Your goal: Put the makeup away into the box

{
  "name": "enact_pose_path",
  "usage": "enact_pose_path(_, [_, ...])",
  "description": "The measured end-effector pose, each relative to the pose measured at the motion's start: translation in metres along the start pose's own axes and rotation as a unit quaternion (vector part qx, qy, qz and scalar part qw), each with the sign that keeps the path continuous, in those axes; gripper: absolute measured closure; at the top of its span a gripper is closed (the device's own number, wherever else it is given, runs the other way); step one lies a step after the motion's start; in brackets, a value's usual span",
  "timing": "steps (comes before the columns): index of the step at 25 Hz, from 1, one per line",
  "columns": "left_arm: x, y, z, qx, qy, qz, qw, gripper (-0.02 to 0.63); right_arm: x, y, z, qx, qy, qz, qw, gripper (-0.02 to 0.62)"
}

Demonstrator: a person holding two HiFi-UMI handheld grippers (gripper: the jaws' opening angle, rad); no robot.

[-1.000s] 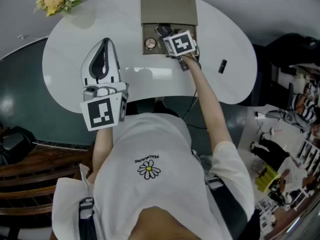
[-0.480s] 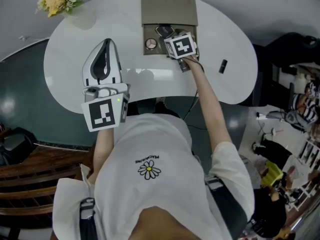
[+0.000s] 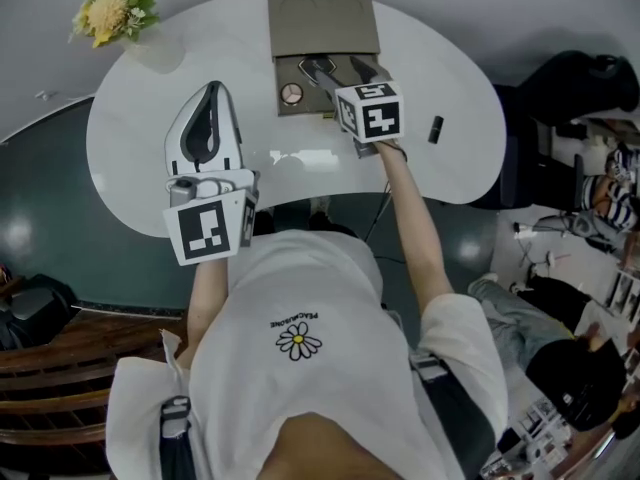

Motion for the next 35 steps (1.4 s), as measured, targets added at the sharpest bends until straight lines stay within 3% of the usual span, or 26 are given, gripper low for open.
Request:
enact_pose_path(4, [-0.006, 0.006, 0.002, -0.013, -0.016, 0.002, 0.9998, 0.586, 0.004, 0.022, -0.049, -0.087, 0.014, 0.04, 0.995, 0.299])
enact_pose_path(8, [-0.013, 0.009, 0.003, -0.016, -0.029, 0.002, 0.9994, 0.586, 0.015, 0.039, -0.099, -0.182, 0.036, 0.055, 0.981, 0.302])
enact_pose_path(9, [-0.016, 0.01, 0.004, -0.018, -0.033, 0.002, 0.9993, 0.586, 0.016, 0.042, -0.111, -0.203, 0.031, 0.06, 0.977, 0.326])
enact_pose_path(11, [-0.021, 0.011, 0.005, -0.021, -0.041, 0.002, 0.9989, 0.586, 0.018, 0.045, -0.132, -0.239, 0.011, 0.068, 0.969, 0.492])
enact_pose_path(13, [-0.026, 0.012, 0.005, -0.023, -0.049, 0.003, 0.9985, 0.586, 0.019, 0.046, -0.148, -0.261, 0.0, 0.073, 0.963, 0.548])
enact_pose_path(27, [-0.029, 0.013, 0.006, -0.02, -0.055, 0.003, 0.9983, 0.586, 0.021, 0.041, -0.166, -0.26, -0.009, 0.088, 0.962, 0.565])
enact_pose_path(30, [-0.027, 0.012, 0.008, -0.023, -0.05, 0.002, 0.9985, 0.586, 0.003, 0.039, -0.164, -0.259, -0.033, 0.105, 0.959, 0.565])
enact_pose_path(35, [-0.026, 0.007, 0.007, -0.016, -0.044, 0.001, 0.9989, 0.586, -0.039, 0.018, -0.172, -0.243, -0.113, 0.122, 0.956, 0.563])
Point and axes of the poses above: the fingertips, and each gripper's own axes: z forward along the fingers, x to its left, y out of its top, the point moved 7 cm from there along -z, backward along the fingers, and after that the axes turned 12 degrees about -y, right-handed, at the moved point
